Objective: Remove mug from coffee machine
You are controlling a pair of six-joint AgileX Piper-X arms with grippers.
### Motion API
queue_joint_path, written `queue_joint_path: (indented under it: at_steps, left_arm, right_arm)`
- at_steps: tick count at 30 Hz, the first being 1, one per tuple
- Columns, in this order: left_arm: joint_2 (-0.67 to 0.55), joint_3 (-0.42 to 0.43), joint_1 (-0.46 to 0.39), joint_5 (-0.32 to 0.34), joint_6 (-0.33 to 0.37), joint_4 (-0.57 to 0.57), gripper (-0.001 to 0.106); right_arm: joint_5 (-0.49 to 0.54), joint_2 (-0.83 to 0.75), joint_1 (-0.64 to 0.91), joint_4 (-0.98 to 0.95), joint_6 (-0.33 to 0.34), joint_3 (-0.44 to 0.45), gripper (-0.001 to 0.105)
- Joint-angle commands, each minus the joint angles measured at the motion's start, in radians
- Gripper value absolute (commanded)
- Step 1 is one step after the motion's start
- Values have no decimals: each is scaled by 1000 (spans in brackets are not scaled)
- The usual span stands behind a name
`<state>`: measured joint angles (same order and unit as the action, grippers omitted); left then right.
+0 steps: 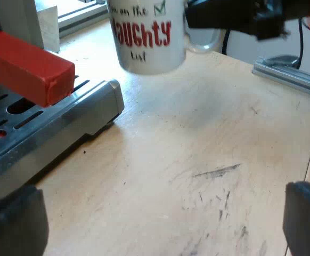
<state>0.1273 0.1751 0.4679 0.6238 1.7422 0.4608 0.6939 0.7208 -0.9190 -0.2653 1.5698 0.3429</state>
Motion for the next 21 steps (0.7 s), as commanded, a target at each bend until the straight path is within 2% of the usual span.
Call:
queue_joint_path:
  at_steps: [1, 4, 8, 12, 15, 18, 19, 21]
  left_arm:
    - [4, 4, 6, 17, 11, -17, 90]
    - [4, 4, 6, 17, 11, -17, 90]
    - [4, 4, 6, 12, 11, -19, 90]
    - [4, 4, 6, -32, 11, -19, 90]
    - [4, 4, 6, -62, 11, -19, 90]
    - [4, 4, 6, -95, 11, -19, 90]
    - [4, 4, 6, -108, 11, -19, 90]
    - [4, 4, 6, -128, 11, -19, 90]
  right_arm:
    - [4, -10, 62, 44, -3, 15, 0]
    - [-81, -10, 166, 44, -3, 15, 0]
    - [-118, -10, 265, 44, 4, 15, 0]
    - [-154, -4, 379, 44, 5, 13, 0]
    - [-235, 14, 441, 102, 8, -4, 0]
    - [-340, 45, 482, 251, 78, -56, 0]
    - [-357, 62, 491, 321, 108, -78, 0]
    - [-360, 87, 497, 405, 128, -105, 0]
